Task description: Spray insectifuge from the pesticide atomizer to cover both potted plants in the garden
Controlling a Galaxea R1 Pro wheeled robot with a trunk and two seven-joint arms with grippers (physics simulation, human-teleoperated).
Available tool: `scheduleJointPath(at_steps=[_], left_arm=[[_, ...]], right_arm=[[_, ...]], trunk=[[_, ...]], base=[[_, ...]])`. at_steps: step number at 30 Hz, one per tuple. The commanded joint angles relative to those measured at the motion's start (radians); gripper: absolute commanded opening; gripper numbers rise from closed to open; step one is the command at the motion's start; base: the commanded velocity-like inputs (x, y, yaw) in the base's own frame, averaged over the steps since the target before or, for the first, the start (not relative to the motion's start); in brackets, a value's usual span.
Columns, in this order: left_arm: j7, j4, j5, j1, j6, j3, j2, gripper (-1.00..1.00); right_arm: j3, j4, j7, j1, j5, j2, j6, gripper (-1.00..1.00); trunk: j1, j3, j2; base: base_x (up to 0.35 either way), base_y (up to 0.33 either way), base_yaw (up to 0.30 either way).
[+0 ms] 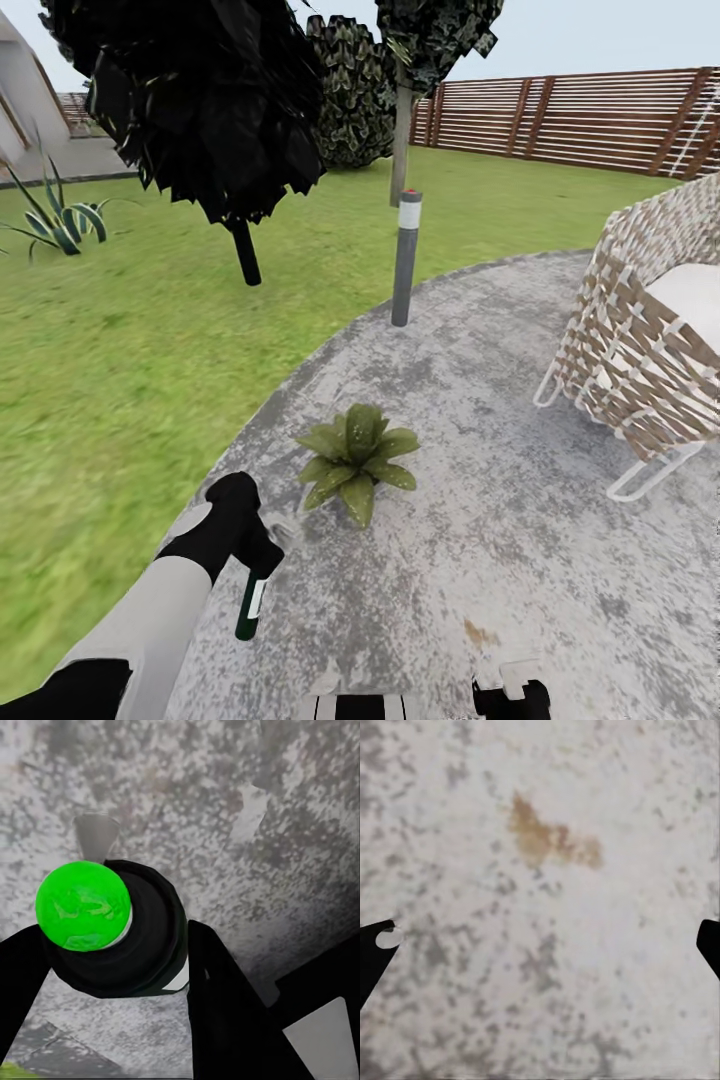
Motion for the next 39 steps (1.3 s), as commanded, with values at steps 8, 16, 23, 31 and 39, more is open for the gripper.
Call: scheduleJointPath(at_steps=[8,16,23,31,39], left_arm=[[-0.029,-0.004,-0.004,-0.013,-0.007,-0.004,0.017,-1.0],[-0.19,-0.003,-0.043,-0.02,-0.034,-0.086,0.045,-1.0],[-0.329,-0.014,-0.086,-0.019,-0.038,-0.142,0.085,-1.0],[-0.343,-0.021,-0.092,-0.028,-0.038,-0.206,0.09,-1.0],[-0.343,-0.021,-0.092,-0.042,-0.038,-0.206,0.075,-1.0]], right_arm=[[0.002,0.001,-0.01,-0.001,0.009,-0.001,-0.001,1.0],[0.001,0.001,-0.011,-0.001,0.009,-0.001,-0.001,1.0],[-0.001,0.0,-0.011,-0.001,0.008,-0.001,-0.002,1.0],[-0.001,0.0,-0.011,-0.001,0.009,-0.002,-0.002,1.0],[-0.001,0.0,-0.011,-0.001,0.008,-0.002,-0.002,1.0]], trunk=[[0.0,-0.001,0.0],[0.0,-0.001,0.0],[0.0,-0.001,0.0],[0.0,-0.001,0.0],[0.0,-0.001,0.0]], base=[[0.153,0.293,-0.273],[0.263,0.241,-0.273],[0.051,0.323,-0.26],[0.001,0.336,-0.032],[0.208,0.271,-0.095]])
